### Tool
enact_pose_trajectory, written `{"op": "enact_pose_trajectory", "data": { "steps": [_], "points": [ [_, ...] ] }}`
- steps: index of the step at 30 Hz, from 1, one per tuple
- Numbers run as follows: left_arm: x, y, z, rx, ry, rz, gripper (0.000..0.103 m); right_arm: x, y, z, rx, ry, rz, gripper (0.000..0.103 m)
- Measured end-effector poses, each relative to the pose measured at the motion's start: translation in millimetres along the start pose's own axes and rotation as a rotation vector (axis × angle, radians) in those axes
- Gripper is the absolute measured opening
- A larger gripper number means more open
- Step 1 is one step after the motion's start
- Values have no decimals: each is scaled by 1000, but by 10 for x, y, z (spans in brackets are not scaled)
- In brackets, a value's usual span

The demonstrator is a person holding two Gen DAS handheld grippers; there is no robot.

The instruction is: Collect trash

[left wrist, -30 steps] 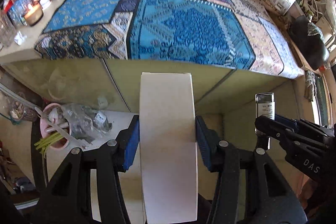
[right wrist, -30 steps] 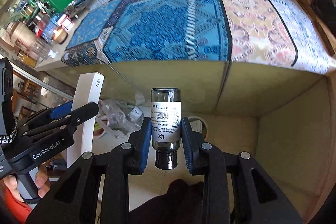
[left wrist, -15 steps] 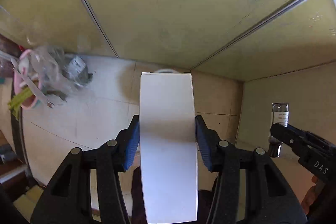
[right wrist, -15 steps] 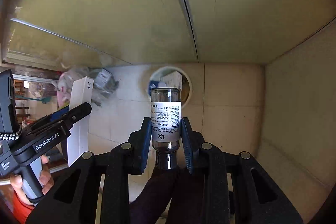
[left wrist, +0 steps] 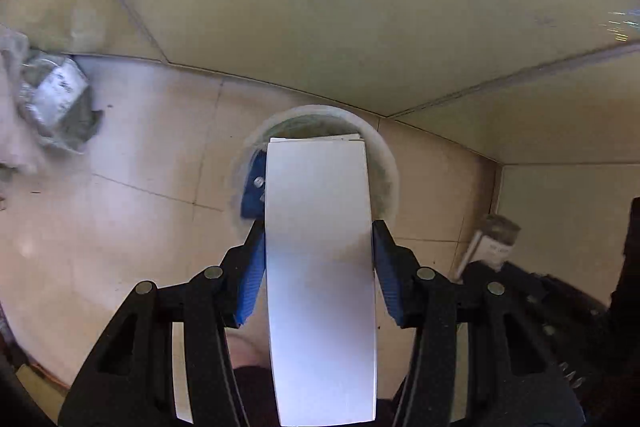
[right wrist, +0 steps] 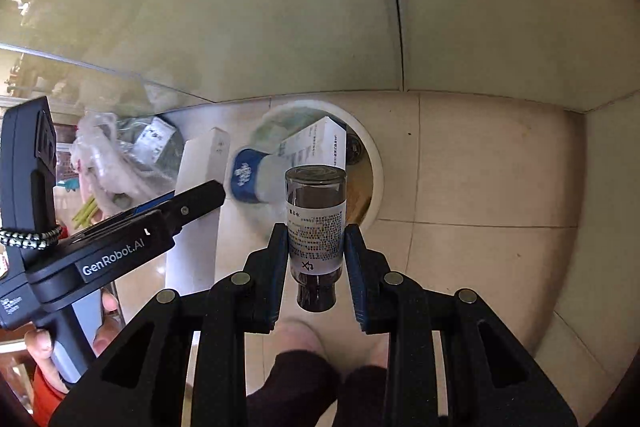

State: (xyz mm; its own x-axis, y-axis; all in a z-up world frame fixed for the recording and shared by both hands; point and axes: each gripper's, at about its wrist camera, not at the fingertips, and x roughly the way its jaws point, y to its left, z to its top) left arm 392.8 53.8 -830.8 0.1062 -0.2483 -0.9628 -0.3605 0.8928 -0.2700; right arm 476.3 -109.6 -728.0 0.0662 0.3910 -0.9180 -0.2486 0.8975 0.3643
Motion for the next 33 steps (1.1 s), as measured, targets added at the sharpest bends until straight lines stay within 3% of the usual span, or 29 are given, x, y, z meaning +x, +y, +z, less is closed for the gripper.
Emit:
{"op": "enact_pose_trajectory", "data": {
  "steps": [8, 13, 16, 20, 24, 27, 33],
  "points": [
    [522, -28, 201, 8, -12, -20, 50, 552, -129, 102, 34, 37, 29, 26],
    [549, -116, 241, 60, -24, 11, 50, 622, -151, 98, 65, 61, 46, 32],
    [475, -96, 255, 65, -21, -9, 50, 606, -171, 109, 67, 70, 38, 36],
    [292, -62, 227, 66, -26, 19, 50, 355, -156, 97, 46, 51, 11, 36],
    [-223, -153, 129, 87, -58, 74, 50, -179, -40, 75, 17, 13, -21, 36],
    [-824, -305, 13, 105, -87, 100, 50, -764, 115, 42, -11, -21, -40, 36],
    [-2392, -717, -288, 137, -193, 110, 50, -2253, 638, -108, -72, -138, -55, 36]
  ]
}}
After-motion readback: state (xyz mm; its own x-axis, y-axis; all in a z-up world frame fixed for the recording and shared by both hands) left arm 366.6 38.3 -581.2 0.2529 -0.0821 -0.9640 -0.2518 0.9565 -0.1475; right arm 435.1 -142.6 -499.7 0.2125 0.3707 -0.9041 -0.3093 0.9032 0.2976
